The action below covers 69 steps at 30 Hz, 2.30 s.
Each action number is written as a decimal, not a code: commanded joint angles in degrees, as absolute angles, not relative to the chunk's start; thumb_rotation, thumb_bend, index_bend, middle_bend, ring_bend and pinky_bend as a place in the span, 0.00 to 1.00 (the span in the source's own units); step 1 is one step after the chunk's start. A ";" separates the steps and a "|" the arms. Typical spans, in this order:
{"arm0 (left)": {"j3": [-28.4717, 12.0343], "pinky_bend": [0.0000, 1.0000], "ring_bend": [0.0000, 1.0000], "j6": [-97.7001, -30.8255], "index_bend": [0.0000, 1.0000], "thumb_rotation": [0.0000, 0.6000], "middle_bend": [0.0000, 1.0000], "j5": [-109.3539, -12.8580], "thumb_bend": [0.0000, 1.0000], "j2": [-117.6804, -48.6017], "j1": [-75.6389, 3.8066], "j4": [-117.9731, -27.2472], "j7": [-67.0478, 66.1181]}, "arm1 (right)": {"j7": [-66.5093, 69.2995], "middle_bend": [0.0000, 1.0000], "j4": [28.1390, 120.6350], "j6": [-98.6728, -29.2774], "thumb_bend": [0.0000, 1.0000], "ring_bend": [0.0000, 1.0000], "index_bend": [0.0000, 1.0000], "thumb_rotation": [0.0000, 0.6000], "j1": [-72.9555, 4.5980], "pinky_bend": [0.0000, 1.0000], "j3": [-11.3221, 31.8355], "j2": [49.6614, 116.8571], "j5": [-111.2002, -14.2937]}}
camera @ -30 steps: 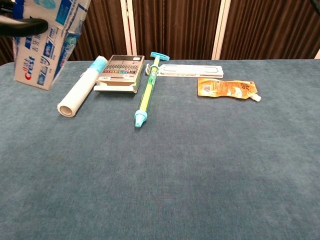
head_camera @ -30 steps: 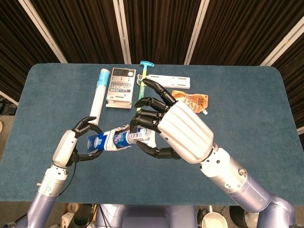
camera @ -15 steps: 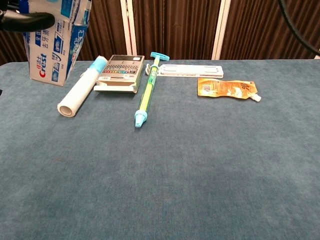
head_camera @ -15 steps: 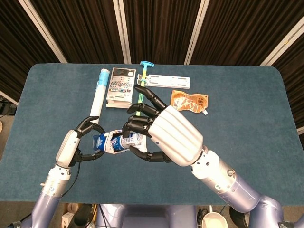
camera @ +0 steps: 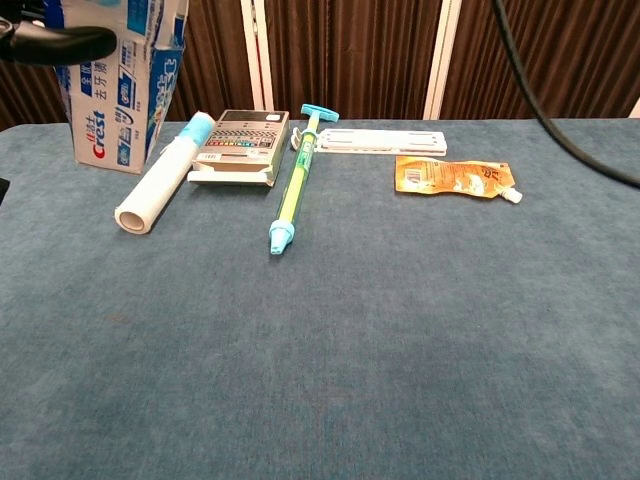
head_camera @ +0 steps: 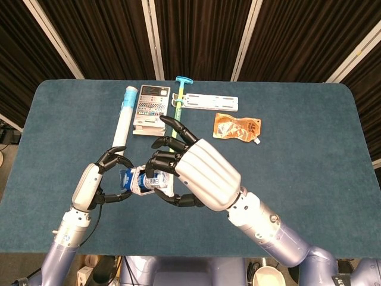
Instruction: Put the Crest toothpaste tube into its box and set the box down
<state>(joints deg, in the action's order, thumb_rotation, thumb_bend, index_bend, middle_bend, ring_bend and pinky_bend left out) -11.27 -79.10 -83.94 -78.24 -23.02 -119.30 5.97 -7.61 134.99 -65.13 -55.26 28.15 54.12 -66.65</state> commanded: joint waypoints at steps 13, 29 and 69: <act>-11.01 0.27 0.17 -79.38 0.45 1.00 0.46 -84.26 0.34 -78.43 -22.78 -119.45 6.24 | -14.64 0.64 134.99 -66.68 0.47 0.30 0.51 1.00 -57.13 0.00 25.87 59.12 -62.90; -11.01 0.27 0.17 -79.75 0.45 1.00 0.46 -84.59 0.34 -77.93 -22.48 -119.71 6.30 | -13.82 0.16 134.99 -64.09 0.24 0.13 0.17 1.00 -57.24 0.00 26.95 56.24 -61.57; -10.26 0.29 0.17 -82.97 0.44 1.00 0.45 -95.86 0.34 -50.90 -15.04 -123.72 78.78 | 3.21 0.12 125.82 -97.29 0.22 0.11 0.18 1.00 -21.60 0.00 24.96 39.58 -78.19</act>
